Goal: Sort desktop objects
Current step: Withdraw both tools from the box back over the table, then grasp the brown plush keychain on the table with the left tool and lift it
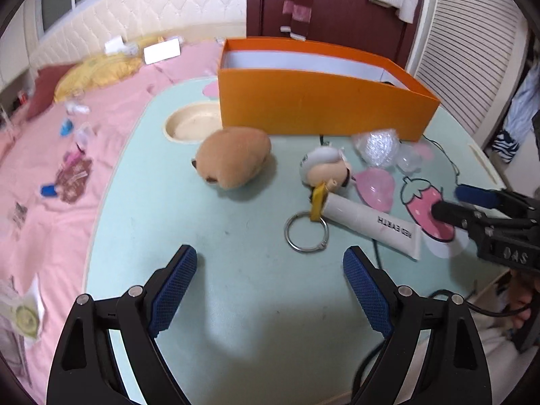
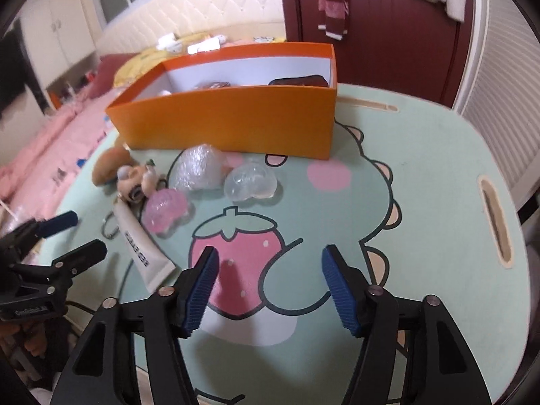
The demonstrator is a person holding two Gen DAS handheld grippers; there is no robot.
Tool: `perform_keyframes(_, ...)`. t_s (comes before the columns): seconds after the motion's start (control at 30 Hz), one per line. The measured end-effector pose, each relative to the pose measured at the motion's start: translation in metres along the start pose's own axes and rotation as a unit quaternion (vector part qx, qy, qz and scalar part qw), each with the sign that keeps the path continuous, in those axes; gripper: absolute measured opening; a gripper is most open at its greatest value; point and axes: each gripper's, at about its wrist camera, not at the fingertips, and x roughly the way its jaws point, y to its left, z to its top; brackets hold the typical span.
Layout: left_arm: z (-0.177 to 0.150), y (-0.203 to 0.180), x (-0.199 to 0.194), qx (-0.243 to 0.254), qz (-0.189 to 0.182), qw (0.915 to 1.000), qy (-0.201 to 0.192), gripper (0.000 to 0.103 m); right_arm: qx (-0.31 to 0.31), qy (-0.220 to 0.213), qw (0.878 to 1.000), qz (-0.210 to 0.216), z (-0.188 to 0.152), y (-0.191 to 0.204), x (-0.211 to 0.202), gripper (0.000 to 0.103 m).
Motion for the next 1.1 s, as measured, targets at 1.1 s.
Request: perform_keyframes(1.1,0.064,0.041,0.021,-0.038,-0.041,0.9979,-0.033,0.098,-0.026,0.003,1.0,-0.018,-0.009,0.02,0.006,0.102)
